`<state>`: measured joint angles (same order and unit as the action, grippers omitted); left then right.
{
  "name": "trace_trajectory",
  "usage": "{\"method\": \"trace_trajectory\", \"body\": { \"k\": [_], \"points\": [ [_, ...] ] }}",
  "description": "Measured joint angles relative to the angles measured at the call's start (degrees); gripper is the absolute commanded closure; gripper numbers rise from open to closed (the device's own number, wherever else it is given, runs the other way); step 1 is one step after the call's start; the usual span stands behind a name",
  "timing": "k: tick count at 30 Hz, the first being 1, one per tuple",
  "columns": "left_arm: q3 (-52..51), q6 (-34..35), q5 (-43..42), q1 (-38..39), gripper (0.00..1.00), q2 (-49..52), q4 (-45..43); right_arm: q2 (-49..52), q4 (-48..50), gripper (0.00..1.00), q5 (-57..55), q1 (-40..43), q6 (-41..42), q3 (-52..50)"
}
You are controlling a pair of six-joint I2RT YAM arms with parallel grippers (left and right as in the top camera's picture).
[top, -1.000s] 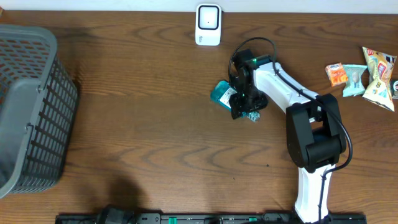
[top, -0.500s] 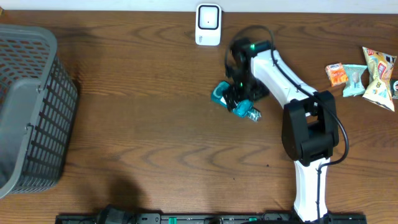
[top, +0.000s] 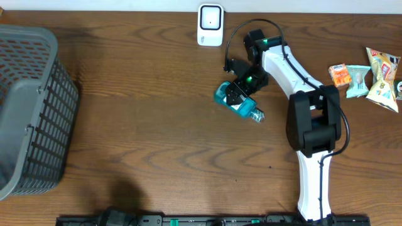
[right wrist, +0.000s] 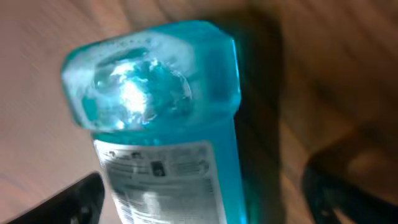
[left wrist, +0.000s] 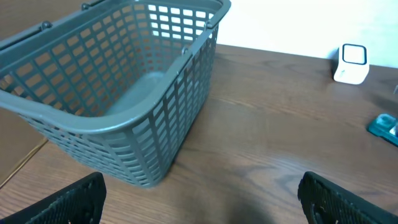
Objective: Scan the item barcode
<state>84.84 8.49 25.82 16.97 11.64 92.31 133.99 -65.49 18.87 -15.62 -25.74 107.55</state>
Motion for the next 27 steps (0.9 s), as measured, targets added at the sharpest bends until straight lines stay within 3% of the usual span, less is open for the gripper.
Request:
{"method": "trace_trajectory", "body": {
  "k": [4,11,14,17,22,27],
  "points": [
    [0.0,0.0,0.0,0.0,0.02,0.0,0.0,1.7,-1.2,0.53,1.9,-0.2,-1.4,1.3],
    [0.0,0.0,0.0,0.0,0.02,0.0,0.0,2.4,-3.8,0.75,4.0,-0.9,-1.1,1.4],
    [0.0,0.0,0.0,0.0,0.02,0.0,0.0,2.4,-5.3,0.8,1.0,-1.0,1.6,2.3],
    [0.0,0.0,0.0,0.0,0.02,0.0,0.0,2.0,-4.7,0.78,-3.9,-1.6,5.3,3.0],
    [0.0,0.0,0.0,0.0,0.02,0.0,0.0,1.0,-3.0,0.62,-16.1,-6.0,13.2,3.0],
    [0.0,0.0,0.0,0.0,0.02,0.0,0.0,1.0,-0.3,0.55,-23.3,-10.4,18.4,2.8]
  ]
}}
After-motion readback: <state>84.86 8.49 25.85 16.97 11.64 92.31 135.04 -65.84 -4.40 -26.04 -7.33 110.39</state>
